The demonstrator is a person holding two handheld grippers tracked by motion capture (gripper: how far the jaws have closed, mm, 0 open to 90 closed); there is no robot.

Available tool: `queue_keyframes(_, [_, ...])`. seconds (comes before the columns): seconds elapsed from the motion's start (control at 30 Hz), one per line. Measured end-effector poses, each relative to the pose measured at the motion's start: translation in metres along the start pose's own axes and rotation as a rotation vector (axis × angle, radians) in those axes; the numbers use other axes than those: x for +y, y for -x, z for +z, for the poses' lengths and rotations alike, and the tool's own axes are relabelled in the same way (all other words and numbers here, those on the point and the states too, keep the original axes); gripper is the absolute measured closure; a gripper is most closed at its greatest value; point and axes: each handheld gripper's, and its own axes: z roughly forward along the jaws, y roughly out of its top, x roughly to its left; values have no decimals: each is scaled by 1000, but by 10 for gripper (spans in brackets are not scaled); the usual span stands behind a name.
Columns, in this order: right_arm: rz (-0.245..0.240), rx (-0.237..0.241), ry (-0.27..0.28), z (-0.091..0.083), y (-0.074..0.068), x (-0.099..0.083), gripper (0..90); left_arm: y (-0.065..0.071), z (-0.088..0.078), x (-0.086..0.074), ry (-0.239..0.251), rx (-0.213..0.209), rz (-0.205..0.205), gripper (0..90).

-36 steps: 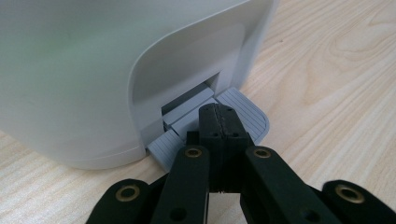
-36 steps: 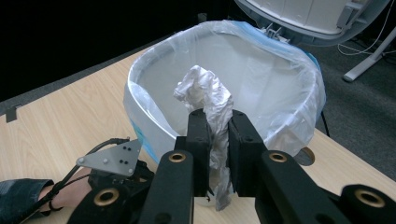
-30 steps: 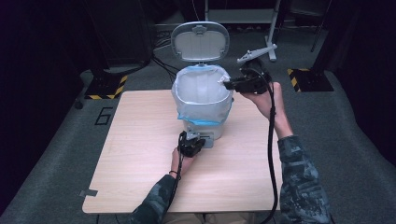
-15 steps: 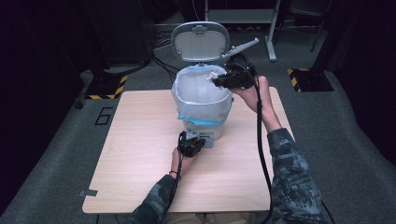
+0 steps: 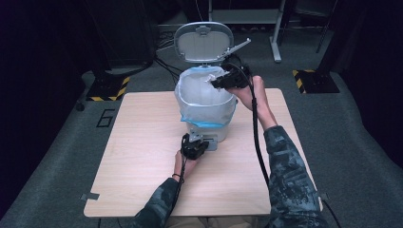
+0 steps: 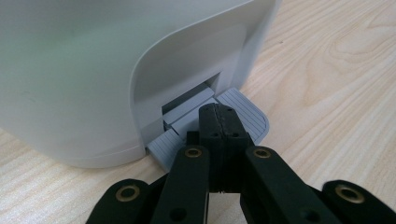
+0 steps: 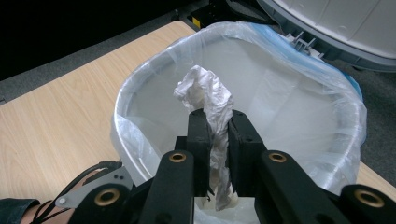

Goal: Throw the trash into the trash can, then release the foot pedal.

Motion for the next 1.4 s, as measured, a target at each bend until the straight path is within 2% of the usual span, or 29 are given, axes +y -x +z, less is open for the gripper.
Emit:
queue_keyframes(0.17, [20, -1, -28, 12, 1, 2, 809, 0, 0, 0, 0, 1, 2, 900])
queue_keyframes(0.23, [17, 3, -39, 17, 1, 2, 809, 0, -1, 0, -12, -9, 4, 900])
queue_keyframes(0.3, [12, -2, -45, 22, 0, 3, 809, 0, 0, 0, 1, 1, 0, 900])
queue_keyframes(0.7, [7, -21, -103, 47, -2, 6, 795, 0, 0, 0, 4, -1, -1, 900])
queue_keyframes(0.73, [5, -17, -102, 49, -2, 6, 734, 0, 0, 0, 1, 0, 0, 900])
queue_keyframes(0.77, [16, -19, -107, 51, -2, 7, 561, 0, 0, 0, 4, -1, -1, 900])
queue_keyframes(0.83, [22, -53, -106, 53, -2, 6, 301, 0, 0, 0, 5, -1, -2, 900])
queue_keyframes(0.87, [18, -45, -98, 51, -2, 5, 223, 0, 0, 0, 4, -1, -2, 900])
queue_keyframes(0.93, [27, -42, -82, 48, -2, 5, 142, 0, 0, 0, 4, -1, -2, 899])
queue_keyframes(1.0, [40, -36, -63, 41, -2, 3, 91, 0, 0, 0, 3, -2, -2, 899])
queue_keyframes(1.1, [35, -38, -36, 30, -2, -1, 37, 0, -1, 0, -12, -8, 6, 900])
queue_keyframes(1.13, [48, -37, -27, 27, -2, -3, 25, 1, 0, 0, 1, 3, 6, 899])
queue_keyframes(1.17, [47, -30, -17, 24, -1, -5, 23, 1, 0, 0, 0, 3, 8, 899])
queue_keyframes(1.4, [55, -58, 16, 4, -1, -26, 3, 0, 0, 0, 1, 3, 2, 899])
